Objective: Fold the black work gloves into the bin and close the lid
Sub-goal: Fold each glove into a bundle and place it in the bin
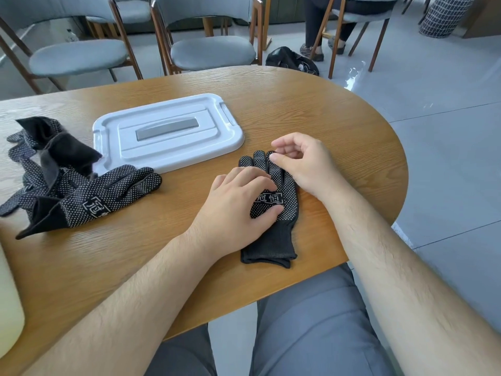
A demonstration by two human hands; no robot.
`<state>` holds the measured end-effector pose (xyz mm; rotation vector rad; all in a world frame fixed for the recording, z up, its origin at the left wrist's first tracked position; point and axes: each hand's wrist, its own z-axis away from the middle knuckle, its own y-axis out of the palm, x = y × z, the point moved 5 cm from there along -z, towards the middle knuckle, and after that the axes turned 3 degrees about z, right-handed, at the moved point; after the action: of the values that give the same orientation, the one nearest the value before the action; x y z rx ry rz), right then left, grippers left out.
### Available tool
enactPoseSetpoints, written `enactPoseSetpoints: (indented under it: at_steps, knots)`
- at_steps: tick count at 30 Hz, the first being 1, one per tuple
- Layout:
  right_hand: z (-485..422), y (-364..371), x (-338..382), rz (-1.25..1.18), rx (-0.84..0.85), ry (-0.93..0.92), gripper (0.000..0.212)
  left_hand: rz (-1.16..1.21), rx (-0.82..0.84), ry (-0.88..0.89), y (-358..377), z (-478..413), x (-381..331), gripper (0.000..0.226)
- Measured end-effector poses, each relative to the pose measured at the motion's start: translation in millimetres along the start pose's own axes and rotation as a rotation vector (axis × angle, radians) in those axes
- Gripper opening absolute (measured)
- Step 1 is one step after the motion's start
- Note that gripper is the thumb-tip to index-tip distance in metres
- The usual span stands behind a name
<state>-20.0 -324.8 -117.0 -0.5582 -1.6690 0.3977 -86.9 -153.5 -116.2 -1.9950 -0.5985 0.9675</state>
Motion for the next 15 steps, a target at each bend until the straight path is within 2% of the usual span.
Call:
enactPoseSetpoints:
  at_steps: [2, 4, 7, 15]
  knots:
    - [1, -2, 1, 0.034, -0.037, 0.011, 0.023, 0.000, 0.000, -0.007, 0, 0, 0, 0.036]
    - [5, -4, 1, 0.170, -0.090, 0.005, 0.029, 0.006, -0.003, -0.016, -1, 0, 0, 0.036]
    - [21, -8, 1, 0.366, -0.121, 0.002, 0.024, 0.014, -0.006, -0.020, -1, 1, 0, 0.036]
    - [39, -9, 8, 0.363, -0.045, -0.135, 0.007, 0.021, -0.006, -0.016, -2, 1, 0, 0.037]
